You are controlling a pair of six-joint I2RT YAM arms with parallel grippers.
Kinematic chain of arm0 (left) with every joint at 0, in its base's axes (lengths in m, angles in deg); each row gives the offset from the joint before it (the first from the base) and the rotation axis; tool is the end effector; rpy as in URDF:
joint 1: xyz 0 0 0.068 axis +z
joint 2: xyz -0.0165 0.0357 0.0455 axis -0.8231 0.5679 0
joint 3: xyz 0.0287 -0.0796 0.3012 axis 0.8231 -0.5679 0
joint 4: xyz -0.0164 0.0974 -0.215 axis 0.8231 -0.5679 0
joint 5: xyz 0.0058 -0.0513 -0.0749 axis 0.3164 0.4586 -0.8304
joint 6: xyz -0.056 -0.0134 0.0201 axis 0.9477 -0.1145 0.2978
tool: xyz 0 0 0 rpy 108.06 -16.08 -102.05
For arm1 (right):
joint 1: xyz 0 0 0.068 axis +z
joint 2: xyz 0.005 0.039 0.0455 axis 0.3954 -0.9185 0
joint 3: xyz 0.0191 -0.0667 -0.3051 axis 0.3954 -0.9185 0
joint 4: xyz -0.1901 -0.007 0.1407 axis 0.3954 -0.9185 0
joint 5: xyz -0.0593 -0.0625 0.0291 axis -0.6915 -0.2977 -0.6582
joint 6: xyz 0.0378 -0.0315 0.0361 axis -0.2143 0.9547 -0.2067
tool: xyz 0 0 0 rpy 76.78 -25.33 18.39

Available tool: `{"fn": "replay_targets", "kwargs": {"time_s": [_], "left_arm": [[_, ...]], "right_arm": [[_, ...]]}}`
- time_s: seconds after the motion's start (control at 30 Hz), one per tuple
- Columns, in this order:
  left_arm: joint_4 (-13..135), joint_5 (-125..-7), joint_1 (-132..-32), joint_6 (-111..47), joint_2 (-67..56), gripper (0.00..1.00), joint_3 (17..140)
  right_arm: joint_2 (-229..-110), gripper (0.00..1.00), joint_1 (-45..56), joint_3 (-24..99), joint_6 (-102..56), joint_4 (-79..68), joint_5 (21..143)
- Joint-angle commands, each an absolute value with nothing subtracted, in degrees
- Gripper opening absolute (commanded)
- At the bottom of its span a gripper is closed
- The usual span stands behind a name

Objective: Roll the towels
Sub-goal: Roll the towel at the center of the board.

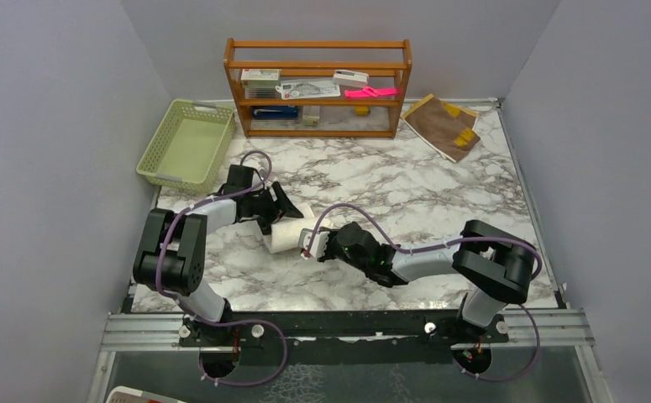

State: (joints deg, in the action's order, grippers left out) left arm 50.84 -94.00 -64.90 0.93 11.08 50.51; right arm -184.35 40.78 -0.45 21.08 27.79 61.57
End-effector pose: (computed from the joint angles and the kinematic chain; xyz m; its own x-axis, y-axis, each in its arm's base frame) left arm 0.2746 -0.0734 0.2058 -0.9052 -0.4212 -0.0564 -0.2437 0.6234 -0.7430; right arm 0.1506 0.2866 0.2102 0.3305 -0.6773 -0.6573 -0.7455 0.2398 -0.6218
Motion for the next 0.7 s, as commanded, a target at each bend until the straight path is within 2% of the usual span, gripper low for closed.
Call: {"fn": "replay_targets", "kwargs": {"time_s": [0.0,0.33,0.67], "left_arm": [[54.61,-88.46,-64.89,-0.58,12.09,0.69,46.22],[68.8,-86.19,-66.72,2.45,22.79,0.69,46.29],[67.14,-85.1,-67.01,-0.22,25.93,0.67,54.62]], "right_arm": [[-184.61,0.01,41.33,-0.27,21.86,30.82,63.58],[-183.63,0.01,42.94,0.08,19.84,25.21,75.51],[-185.11,0.01,43.39,-0.43,19.16,23.09,75.56]]}}
